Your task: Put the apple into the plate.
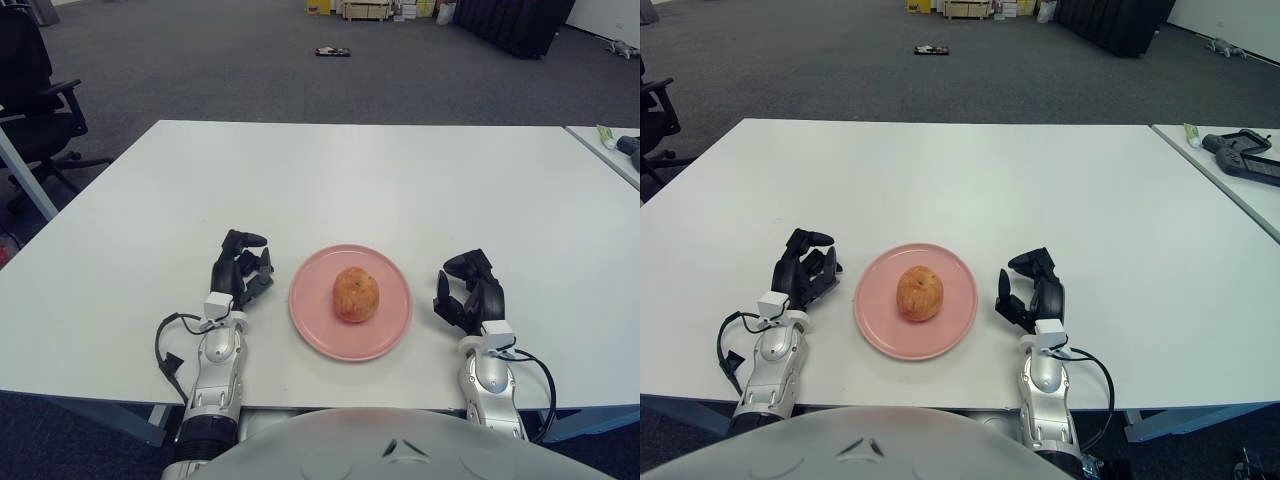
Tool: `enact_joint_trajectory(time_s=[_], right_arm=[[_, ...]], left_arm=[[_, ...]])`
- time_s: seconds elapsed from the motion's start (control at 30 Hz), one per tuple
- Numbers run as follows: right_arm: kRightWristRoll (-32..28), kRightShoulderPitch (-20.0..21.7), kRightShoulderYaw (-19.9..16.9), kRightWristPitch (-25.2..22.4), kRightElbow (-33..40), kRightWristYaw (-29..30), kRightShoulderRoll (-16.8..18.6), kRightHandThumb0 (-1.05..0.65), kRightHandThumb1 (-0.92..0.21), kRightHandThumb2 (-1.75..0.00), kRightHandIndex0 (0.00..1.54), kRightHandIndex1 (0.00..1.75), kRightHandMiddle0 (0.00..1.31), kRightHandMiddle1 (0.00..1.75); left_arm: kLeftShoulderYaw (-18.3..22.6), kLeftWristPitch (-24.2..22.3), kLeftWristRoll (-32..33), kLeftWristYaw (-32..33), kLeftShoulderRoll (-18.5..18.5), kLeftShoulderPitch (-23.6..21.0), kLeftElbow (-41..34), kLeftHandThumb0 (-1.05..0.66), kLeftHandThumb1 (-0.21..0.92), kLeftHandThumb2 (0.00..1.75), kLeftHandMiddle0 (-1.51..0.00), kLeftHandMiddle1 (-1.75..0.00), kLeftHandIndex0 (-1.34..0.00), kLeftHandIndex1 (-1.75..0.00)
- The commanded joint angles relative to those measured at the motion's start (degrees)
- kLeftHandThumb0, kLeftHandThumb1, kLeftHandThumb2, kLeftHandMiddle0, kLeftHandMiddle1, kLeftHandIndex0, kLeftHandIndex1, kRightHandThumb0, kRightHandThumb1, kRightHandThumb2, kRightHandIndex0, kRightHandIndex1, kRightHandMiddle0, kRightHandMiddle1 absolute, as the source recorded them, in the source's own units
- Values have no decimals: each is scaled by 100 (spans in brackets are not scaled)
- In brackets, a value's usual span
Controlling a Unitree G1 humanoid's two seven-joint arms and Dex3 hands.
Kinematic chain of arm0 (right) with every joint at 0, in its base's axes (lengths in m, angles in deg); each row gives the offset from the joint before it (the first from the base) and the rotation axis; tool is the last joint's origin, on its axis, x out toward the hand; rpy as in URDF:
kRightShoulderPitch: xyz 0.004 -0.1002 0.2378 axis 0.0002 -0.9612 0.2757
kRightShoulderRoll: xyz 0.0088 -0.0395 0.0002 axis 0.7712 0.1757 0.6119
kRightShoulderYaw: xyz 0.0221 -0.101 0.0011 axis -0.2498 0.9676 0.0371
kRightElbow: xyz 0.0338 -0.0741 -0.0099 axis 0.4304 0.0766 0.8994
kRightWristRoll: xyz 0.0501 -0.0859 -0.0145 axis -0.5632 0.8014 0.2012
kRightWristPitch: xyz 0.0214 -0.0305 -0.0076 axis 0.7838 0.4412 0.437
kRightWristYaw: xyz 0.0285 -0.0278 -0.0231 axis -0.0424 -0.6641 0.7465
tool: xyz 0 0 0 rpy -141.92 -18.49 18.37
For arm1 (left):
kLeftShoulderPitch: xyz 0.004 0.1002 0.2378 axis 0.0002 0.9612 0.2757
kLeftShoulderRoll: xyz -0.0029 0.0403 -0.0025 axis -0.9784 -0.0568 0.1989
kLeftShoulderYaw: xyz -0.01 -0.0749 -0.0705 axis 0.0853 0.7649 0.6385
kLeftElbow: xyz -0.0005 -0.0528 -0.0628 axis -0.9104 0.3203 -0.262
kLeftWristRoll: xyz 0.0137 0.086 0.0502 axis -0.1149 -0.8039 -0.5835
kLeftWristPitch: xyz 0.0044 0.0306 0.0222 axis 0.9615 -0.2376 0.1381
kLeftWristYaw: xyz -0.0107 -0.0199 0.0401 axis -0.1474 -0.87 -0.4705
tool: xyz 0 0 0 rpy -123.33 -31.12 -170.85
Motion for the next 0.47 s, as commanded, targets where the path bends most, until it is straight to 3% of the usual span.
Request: enact_joint_trajectory(time_s=[0.0,0.43], right_arm=[[-64,-12,45,-76,-146,-27,51,-40,-60,-96,62,151,39,175],[-25,-23,38,-101,-155,57,100,-40,-60,-96,62,151,40,175]], left_arm=[[26,-99,32,-78,-64,63,-56,-38,69,85,-68,-175,-34,-175],[28,-93,59,-138,-84,148,-202,-38,68,86,-68,-175,-34,-175]])
